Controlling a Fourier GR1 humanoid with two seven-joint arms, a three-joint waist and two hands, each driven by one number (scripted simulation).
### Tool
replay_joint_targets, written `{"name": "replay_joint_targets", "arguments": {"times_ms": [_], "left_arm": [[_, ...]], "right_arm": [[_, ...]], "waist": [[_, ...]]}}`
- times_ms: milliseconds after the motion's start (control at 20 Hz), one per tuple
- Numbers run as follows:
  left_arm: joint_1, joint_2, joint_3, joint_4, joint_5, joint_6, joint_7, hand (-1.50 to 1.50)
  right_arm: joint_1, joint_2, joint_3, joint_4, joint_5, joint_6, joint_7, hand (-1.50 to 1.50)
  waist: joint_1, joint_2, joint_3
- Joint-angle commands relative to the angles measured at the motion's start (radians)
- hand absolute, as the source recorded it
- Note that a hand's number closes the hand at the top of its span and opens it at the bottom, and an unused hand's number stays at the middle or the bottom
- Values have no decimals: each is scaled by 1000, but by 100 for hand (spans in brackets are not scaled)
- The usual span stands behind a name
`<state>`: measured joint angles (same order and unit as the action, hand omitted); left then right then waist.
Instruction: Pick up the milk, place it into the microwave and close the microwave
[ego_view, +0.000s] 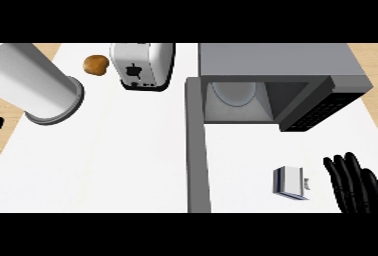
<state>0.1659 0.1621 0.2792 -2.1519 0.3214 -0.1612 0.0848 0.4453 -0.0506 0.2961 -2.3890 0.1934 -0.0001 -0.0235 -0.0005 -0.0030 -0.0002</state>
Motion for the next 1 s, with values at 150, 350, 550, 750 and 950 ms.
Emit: {"name": "replay_joint_targets", "arguments": {"times_ms": [150, 350, 550, 750, 950], "left_arm": [[128, -22, 45, -109, 54, -68, 10, -150], [129, -14, 89, -103, 104, -102, 29, -150], [128, -44, 78, -82, 67, -121, 6, -150], [149, -19, 158, -101, 165, -147, 27, -150], [210, -34, 208, -86, 190, -228, -13, -150]], "right_arm": [[10, -3, -97, 122, -44, -15, -67, -150], [138, 2, -4, 128, 17, -22, -165, -150], [36, 1, -109, 252, -34, -20, -174, -150], [-8, -35, -272, 372, -171, 18, -238, -150], [11, 34, -178, 481, -47, -52, -300, -150]], "waist": [[5, 1, 1], [-1, 1, 0], [1, 2, 0], [5, 3, 1], [6, 2, 0]]}}
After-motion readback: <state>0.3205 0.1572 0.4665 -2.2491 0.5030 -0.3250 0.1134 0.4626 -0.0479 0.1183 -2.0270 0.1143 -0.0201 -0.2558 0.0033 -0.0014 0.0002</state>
